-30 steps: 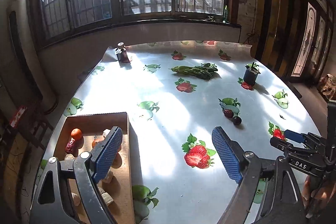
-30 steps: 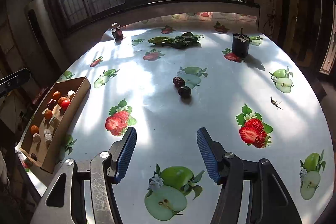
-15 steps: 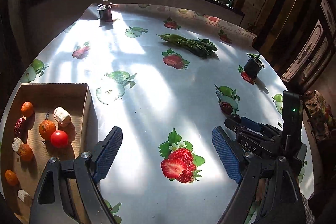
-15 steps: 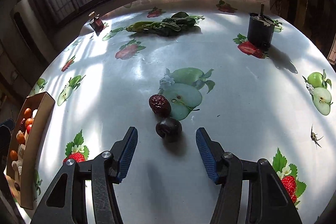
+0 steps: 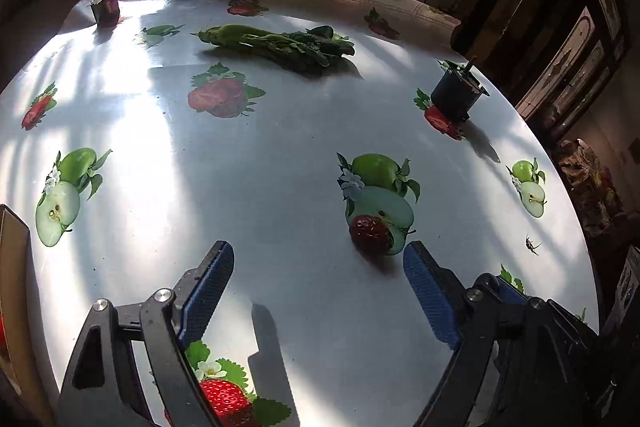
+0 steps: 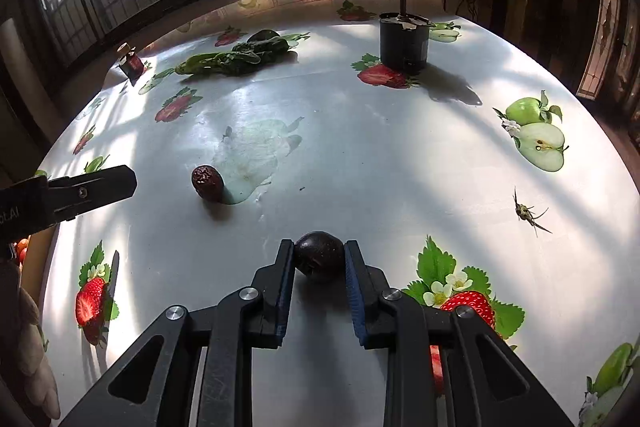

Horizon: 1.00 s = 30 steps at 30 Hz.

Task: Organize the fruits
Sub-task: 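Grasp the red date with the left tool while the right tool grasps the dark plum, then release the red date into the box with the left tool while the right tool drops the plum there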

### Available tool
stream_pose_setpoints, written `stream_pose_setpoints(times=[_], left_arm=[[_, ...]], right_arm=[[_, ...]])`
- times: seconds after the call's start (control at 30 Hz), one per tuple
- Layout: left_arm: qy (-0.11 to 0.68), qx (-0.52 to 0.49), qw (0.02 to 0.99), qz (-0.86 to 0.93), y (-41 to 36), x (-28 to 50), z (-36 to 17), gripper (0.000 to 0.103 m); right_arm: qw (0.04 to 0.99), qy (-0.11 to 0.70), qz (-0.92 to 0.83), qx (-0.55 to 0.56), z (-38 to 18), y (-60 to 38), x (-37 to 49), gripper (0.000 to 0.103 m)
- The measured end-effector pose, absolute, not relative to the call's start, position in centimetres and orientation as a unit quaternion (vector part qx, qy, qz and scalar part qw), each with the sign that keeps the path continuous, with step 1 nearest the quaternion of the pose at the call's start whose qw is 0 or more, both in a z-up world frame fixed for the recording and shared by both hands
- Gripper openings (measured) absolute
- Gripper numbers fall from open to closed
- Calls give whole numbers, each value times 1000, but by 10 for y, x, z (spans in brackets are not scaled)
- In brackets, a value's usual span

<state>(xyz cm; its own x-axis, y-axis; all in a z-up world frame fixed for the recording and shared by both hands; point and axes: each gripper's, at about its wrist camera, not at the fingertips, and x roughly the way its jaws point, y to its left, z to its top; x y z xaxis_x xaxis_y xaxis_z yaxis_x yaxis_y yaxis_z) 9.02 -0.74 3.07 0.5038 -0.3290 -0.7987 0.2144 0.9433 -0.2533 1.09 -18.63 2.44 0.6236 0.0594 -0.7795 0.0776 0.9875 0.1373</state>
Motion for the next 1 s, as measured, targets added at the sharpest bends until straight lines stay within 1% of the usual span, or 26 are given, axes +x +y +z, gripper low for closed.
stream_pose_setpoints(times=[0.03,0.1,0.2,0.23,0.27,0.33,0.37,0.4,0.57,0.73,0.87,1.0], left_arm=[[473,-54,865,-160,-15,93,28,84],[472,-34,865,-167,-29,96,24,77],[467,4,869,-166,-46,95,19,73],[465,14,869,-170,-50,94,17,70],[466,24,868,-171,-55,95,14,60],[458,47,874,-157,-61,94,13,46],[453,57,877,-151,-63,94,13,34],[453,59,877,-150,-63,94,13,30],[450,48,880,-143,-50,84,19,30],[428,41,891,-149,-22,52,48,30],[411,10,898,-156,19,15,71,30],[403,-41,905,-131,79,-23,84,30]], right_arm=[[897,433,-8,85,24,-191,10,26],[896,433,-8,98,24,-198,11,26],[896,430,-5,110,25,-201,11,26],[896,429,-3,112,25,-201,11,26],[896,429,-2,114,25,-200,11,26],[896,429,1,112,25,-198,11,26],[896,430,1,111,25,-197,11,26],[896,431,2,110,24,-196,11,26],[898,428,1,100,24,-193,12,26],[904,412,21,115,30,-193,8,26],[908,395,46,135,36,-191,3,26],[913,382,61,130,40,-182,-2,26]])
